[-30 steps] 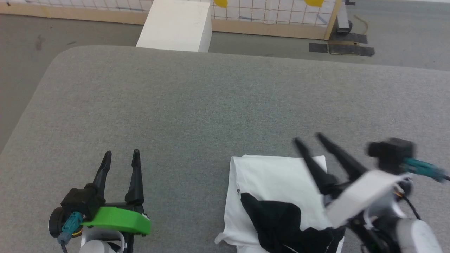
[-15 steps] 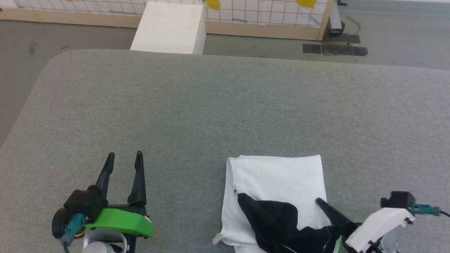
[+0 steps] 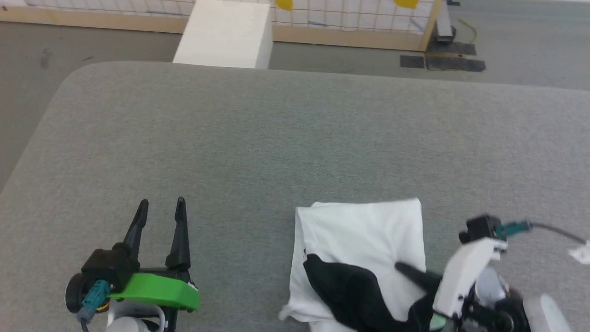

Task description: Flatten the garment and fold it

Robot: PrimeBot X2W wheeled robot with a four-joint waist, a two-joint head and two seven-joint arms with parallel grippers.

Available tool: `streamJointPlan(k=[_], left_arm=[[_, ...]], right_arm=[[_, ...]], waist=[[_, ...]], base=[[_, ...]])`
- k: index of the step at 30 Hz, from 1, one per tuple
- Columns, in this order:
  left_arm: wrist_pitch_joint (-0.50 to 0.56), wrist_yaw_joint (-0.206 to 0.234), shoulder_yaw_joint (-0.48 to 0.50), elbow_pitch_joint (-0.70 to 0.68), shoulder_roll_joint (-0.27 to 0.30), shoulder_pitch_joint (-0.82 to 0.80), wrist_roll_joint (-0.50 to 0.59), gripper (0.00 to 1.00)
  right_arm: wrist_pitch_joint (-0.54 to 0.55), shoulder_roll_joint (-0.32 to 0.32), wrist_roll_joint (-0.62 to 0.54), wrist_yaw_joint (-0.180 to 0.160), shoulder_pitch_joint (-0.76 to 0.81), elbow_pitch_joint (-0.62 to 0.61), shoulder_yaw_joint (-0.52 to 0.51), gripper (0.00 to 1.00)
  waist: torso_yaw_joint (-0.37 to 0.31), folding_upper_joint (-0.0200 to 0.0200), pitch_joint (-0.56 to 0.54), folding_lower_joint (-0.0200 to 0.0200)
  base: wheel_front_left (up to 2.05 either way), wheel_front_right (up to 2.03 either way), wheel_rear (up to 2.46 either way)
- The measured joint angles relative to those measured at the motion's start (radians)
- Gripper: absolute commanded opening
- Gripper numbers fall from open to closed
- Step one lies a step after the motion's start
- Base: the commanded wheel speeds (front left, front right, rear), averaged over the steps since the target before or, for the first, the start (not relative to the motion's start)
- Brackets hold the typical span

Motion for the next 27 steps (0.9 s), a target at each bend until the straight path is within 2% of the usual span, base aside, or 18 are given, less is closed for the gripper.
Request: streamJointPlan(k=[5,7,12,20,27], left_arm=[[0.000,0.000,0.004,-0.021,0.002,-0.003,0.000,1.00],[0.000,0.000,0.005,-0.030,0.006,-0.010,0.002,1.00],[0.000,0.000,-0.009,-0.054,0.031,-0.064,0.015,1.00],[0.034,0.000,-0.034,-0.119,0.097,-0.145,0.043,1.00],[0.082,-0.001,-0.041,-0.175,0.156,-0.199,0.043,1.00]], right_arm=[[0.060,-0.028,-0.239,0.000,-0.107,-0.119,0.060,0.00],[0.067,-0.079,-0.323,0.000,-0.163,-0.151,0.104,0.00],[0.044,-0.204,-0.430,0.000,-0.274,-0.148,0.159,0.00],[-0.096,-0.334,-0.542,0.000,-0.426,0.030,0.131,0.00],[-0.235,-0.397,-0.650,0.001,-0.537,0.216,0.079,0.00]], waist=[[-0.056,0.0000,0.017,0.0000],[-0.088,0.0000,0.028,0.0000],[-0.173,0.0000,0.061,0.0000],[-0.309,0.0000,0.158,0.0001],[-0.379,0.0000,0.279,0.0002]], base=[[0.00,0.00,0.00],[0.00,0.00,0.00],[0.00,0.00,0.00],[0.00,0.00,0.00],[0.00,0.00,0.00]])
